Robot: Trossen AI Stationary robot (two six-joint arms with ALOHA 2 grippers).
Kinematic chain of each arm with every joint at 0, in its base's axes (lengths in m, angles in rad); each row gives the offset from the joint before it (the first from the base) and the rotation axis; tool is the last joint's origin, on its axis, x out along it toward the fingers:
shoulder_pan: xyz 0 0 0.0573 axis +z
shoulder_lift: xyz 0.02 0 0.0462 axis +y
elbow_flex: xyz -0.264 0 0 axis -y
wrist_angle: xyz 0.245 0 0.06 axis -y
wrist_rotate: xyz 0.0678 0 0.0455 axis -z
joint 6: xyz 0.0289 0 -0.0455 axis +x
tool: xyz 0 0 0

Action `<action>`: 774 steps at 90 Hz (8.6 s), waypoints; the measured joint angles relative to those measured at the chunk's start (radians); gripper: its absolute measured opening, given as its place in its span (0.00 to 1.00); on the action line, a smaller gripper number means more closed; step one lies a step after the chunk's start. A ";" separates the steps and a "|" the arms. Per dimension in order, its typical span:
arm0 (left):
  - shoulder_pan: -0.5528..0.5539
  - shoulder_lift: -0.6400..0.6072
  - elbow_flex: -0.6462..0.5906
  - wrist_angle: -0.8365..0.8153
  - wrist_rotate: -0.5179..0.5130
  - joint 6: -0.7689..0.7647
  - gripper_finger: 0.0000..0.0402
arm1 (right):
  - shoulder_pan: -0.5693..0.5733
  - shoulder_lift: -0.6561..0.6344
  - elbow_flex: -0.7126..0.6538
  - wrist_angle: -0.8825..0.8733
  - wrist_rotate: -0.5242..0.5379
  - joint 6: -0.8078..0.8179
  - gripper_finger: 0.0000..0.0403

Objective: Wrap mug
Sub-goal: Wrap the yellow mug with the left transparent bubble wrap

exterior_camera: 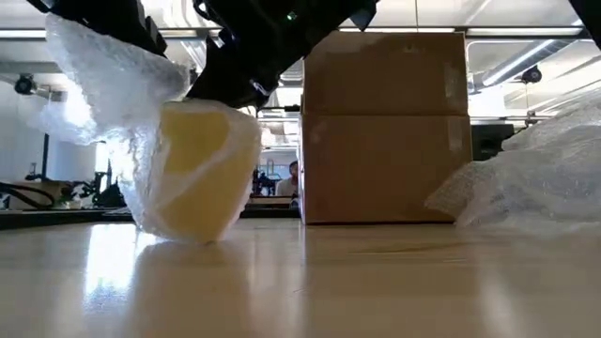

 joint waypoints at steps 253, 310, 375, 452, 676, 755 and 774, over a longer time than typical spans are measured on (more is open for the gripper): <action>-0.013 -0.088 -0.256 0.170 0.083 -0.151 0.08 | -0.007 0.062 0.053 -0.120 -0.076 -0.033 0.00; 0.045 0.156 -0.164 0.504 -0.001 0.129 0.00 | -0.006 -0.009 0.077 -0.313 -0.052 -0.043 0.00; 0.044 0.140 -0.164 0.490 0.005 0.129 0.00 | -0.016 0.030 0.129 -0.434 -0.052 -0.042 0.00; 0.062 0.195 -0.140 0.505 -0.018 0.167 0.00 | -0.018 0.021 0.300 -0.662 -0.052 -0.035 0.00; 0.111 0.170 -0.192 0.600 0.045 0.263 0.00 | -0.002 0.087 0.210 -0.566 -0.002 0.000 0.00; 0.111 0.186 -0.061 0.325 0.010 0.231 0.00 | 0.011 0.068 0.176 -0.564 -0.019 0.007 0.00; 0.095 0.184 -0.020 0.347 0.144 0.210 0.00 | 0.039 0.068 0.171 -0.550 -0.078 -0.041 0.00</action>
